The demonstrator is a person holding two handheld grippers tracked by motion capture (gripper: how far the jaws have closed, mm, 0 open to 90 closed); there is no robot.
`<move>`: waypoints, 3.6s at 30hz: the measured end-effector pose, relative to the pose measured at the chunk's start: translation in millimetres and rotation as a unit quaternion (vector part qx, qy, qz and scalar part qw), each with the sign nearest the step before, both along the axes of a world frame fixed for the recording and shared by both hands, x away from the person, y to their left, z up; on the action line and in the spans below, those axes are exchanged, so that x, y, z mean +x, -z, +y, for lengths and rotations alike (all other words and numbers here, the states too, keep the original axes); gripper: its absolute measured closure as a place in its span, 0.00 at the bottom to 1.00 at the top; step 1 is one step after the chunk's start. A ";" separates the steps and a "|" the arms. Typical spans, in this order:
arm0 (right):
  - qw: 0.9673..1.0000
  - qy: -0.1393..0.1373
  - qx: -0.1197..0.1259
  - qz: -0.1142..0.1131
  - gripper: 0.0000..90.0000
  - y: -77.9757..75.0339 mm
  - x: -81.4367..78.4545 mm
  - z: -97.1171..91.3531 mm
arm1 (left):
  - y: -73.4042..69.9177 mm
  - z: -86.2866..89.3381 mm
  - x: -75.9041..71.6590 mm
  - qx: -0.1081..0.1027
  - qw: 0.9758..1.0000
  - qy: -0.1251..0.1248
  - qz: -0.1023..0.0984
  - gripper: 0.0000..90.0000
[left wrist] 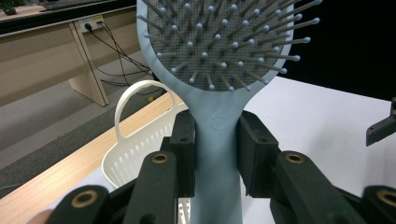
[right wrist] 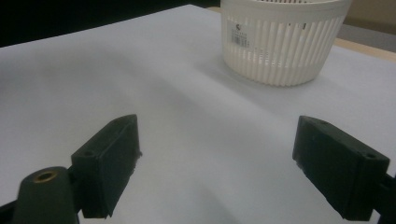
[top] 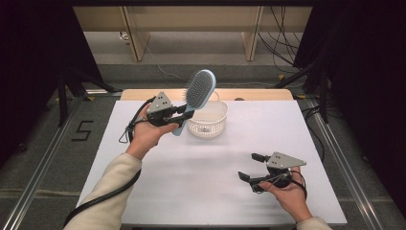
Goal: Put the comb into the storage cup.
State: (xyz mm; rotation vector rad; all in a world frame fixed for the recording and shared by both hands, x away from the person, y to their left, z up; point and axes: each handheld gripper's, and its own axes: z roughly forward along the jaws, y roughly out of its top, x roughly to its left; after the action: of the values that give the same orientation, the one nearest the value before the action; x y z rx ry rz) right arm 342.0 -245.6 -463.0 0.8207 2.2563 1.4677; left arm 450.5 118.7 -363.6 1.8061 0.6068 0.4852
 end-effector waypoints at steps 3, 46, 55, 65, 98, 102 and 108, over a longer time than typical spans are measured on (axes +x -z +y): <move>1.000 0.000 0.000 -0.001 0.18 0.0 0.1 -0.1 | 0.3 -1.1 1.7 0.000 1.000 0.000 0.002 0.77; 1.000 -0.001 0.001 -0.001 0.18 0.1 0.3 -0.1 | -0.3 -13.6 20.4 0.003 1.000 -0.010 0.006 0.77; 1.000 -0.003 0.001 -0.002 0.18 0.2 0.4 -0.1 | -0.1 -13.7 23.4 0.004 1.000 -0.014 0.006 0.77; 1.000 -0.002 0.002 -0.002 0.18 0.2 0.3 0.0 | -2.6 -16.0 26.4 0.002 1.000 -0.013 0.006 0.77; 1.000 -0.004 0.001 0.001 0.18 0.3 0.2 0.2 | -4.4 -23.4 37.6 -0.007 1.000 -0.019 0.005 0.77; 1.000 -0.004 0.002 0.001 0.18 0.3 0.2 0.3 | -3.6 -23.8 39.0 -0.008 1.000 -0.020 0.007 0.77; 1.000 -0.004 0.001 0.001 0.18 0.3 0.2 0.2 | -3.3 -25.5 40.6 -0.010 1.000 -0.021 0.006 0.77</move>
State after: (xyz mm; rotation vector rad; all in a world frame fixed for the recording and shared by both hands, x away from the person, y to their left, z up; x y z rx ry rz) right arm 342.3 -245.3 -463.3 0.8154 2.2618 1.4747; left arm 491.0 93.2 -360.3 1.7812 0.6579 0.4953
